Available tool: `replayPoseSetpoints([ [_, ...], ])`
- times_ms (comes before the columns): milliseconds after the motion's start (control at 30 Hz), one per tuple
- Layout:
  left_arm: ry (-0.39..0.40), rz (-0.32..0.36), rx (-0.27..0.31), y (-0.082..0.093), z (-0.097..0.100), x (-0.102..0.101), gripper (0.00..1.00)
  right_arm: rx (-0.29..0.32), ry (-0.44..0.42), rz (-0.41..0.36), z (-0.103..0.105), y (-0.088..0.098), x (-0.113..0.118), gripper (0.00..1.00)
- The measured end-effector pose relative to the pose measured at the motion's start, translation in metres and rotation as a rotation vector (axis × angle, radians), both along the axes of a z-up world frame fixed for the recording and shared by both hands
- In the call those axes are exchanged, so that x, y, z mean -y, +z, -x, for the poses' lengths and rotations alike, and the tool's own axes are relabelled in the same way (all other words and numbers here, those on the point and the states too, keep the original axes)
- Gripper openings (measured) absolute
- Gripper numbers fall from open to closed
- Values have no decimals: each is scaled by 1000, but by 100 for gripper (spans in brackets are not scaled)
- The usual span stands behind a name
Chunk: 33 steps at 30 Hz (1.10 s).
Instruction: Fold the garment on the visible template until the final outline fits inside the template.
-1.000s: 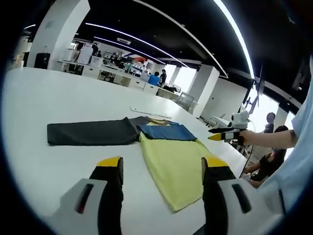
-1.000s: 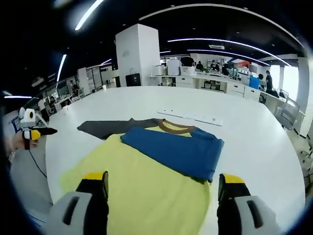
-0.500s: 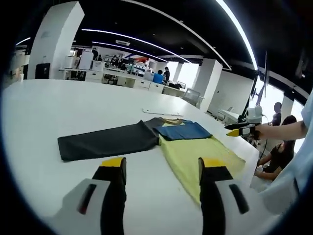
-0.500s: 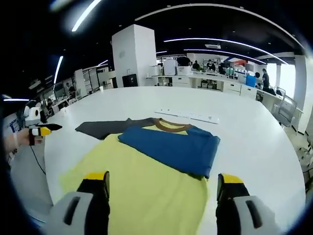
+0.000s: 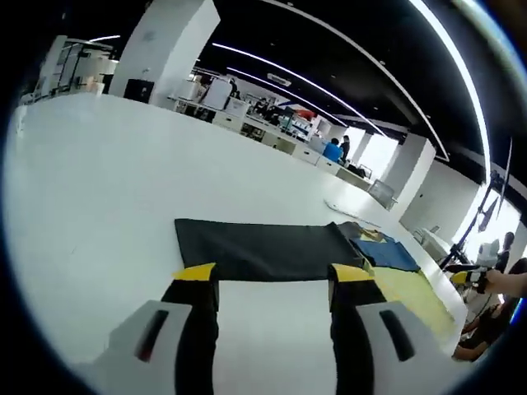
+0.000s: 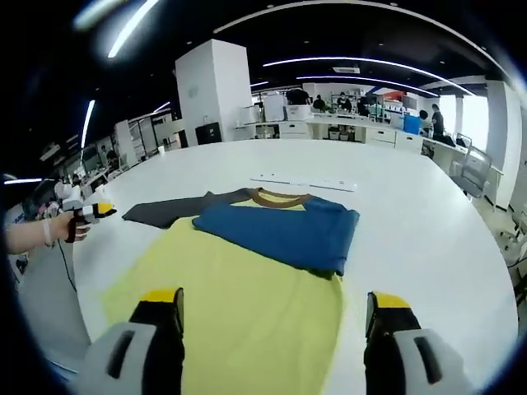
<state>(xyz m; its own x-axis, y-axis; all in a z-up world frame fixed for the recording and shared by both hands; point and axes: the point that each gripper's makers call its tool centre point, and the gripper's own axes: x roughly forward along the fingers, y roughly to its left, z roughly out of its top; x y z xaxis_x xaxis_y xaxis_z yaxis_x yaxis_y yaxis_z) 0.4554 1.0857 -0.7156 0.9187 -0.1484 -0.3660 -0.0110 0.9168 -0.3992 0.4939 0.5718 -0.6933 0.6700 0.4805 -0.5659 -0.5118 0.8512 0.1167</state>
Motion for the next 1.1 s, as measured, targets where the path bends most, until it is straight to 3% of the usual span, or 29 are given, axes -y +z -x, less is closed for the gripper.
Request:
replayPoseSetpoints([
  [67,43,11,-43,-11,2,-10,49,3,-2,0,2,1,1,92],
  [133,96,44,-44,-16,0,-22,48,0,-1,8,4,1,2,92],
  [200,118,15,-56,-22,-2,-32,46,-4,-5,0,5,1,4,92],
  [433,123,48,-82,-29,-9,-27,41,-20,-40,5,7,0,19,92],
  [700,175,63,-75,-30,-11,-32,20,-24,-57,23,12,-1,27,92],
  [800,222,108,-81,-33,-10,-39,10,-19,-55,37,17,-1,30,92],
  [933,212,97,-83,-35,-10,-38,1,-30,-69,39,23,-3,35,92],
  [1100,219,110,-81,-32,-10,-38,0,-39,-81,36,31,-3,41,92],
])
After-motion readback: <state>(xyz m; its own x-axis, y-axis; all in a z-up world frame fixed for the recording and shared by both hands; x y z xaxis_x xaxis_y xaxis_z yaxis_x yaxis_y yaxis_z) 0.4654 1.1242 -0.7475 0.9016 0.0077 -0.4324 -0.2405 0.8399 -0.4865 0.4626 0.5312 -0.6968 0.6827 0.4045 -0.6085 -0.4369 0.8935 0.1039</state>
